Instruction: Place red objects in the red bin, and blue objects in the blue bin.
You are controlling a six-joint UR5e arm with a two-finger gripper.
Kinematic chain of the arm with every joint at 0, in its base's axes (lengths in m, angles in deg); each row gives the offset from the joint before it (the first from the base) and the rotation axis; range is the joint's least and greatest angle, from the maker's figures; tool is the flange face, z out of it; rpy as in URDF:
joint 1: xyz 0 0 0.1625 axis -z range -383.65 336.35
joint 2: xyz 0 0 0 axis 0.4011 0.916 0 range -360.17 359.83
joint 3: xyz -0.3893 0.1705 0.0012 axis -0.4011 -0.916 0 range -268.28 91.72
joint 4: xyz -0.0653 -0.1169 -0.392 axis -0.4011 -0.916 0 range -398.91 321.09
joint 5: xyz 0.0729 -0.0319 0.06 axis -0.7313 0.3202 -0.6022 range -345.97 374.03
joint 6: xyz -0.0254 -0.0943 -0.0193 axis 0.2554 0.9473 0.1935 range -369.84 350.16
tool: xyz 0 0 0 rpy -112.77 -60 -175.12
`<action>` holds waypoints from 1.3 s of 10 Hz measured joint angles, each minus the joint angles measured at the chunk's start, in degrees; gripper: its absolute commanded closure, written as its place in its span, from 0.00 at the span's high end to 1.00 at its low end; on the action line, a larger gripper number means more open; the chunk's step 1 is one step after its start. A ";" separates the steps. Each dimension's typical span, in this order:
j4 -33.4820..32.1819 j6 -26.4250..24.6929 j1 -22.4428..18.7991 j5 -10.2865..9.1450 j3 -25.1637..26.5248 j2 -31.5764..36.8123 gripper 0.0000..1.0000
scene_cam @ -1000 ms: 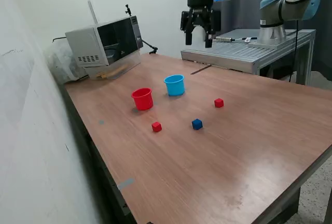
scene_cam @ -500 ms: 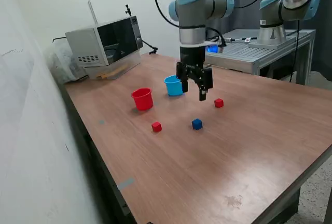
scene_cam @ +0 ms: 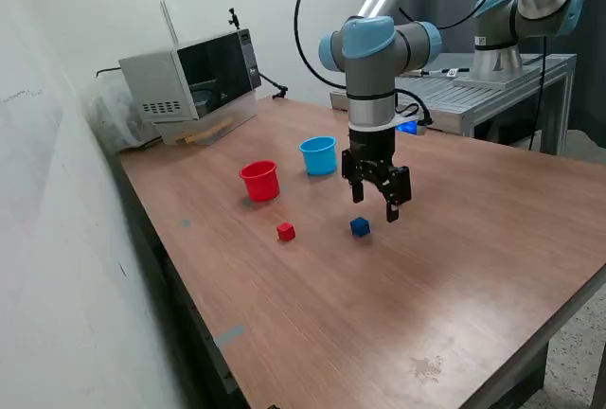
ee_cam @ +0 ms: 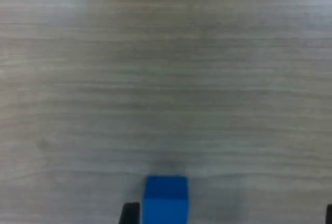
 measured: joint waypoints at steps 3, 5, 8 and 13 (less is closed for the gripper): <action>-0.51 0.01 0.02 0.00 -0.94 -1.63 1.00; -0.62 0.09 0.98 0.01 -1.29 -2.12 1.00; -1.00 0.25 2.10 -0.06 -1.37 -2.31 1.00; -1.93 0.55 2.26 -0.08 -1.11 -3.19 0.00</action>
